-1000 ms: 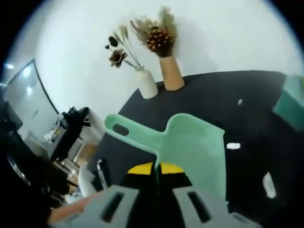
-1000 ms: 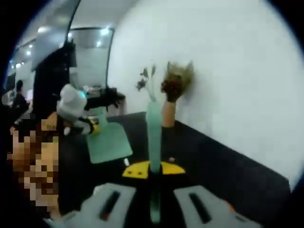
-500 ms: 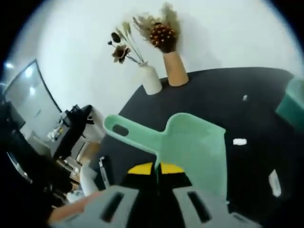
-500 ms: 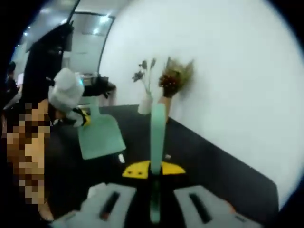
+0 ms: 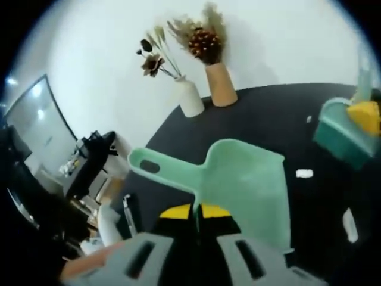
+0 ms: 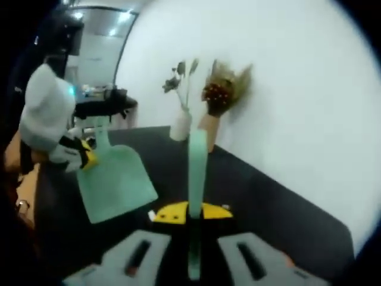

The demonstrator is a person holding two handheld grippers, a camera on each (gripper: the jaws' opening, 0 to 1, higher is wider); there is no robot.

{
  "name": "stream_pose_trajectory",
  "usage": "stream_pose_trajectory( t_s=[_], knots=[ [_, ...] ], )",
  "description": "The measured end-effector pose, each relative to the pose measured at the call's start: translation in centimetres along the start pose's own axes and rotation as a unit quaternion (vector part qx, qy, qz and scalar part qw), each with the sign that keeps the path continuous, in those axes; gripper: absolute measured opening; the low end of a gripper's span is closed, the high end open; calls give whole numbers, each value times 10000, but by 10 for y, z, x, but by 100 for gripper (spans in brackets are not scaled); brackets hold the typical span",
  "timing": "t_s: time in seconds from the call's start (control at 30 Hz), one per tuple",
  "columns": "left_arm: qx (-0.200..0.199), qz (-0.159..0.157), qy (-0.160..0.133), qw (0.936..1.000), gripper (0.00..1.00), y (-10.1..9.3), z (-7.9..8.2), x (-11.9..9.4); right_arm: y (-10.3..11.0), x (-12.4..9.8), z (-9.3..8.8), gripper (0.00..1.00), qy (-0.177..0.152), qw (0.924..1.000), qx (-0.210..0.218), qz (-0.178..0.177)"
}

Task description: Pick up the broom and sweep the trash on the tabletop into the dustpan.

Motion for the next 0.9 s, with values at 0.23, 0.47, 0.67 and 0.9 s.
stream_pose_trajectory(
  t_s=[0.23, 0.47, 0.67, 0.9],
  knots=[
    [-132, -124, 83, 9998, 5, 3, -3, 2, 17, 9, 13, 6, 37, 9999, -45, -140],
    [-180, -182, 64, 9997, 5, 4, -3, -4, 45, 7, 32, 6, -160, 9999, 32, 17],
    [-418, -276, 212, 9985, 5, 10, -12, 2, 64, 5, 52, 6, -563, 9922, 914, 631],
    [-602, -418, 301, 9969, 5, 17, -20, 5, 46, -6, 46, 6, -675, 9939, 816, 299]
  ],
)
Point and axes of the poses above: the point that each gripper's makers call its tool centre point, and the gripper's own axes: x roughly forward along the fingers, y roughly to its left, z roughly out of its top, the point moved 8 cm from there along -x, roughly backward along the fingers, and after that the axes turned 12 degrees about -x, right-handed, at the moved point
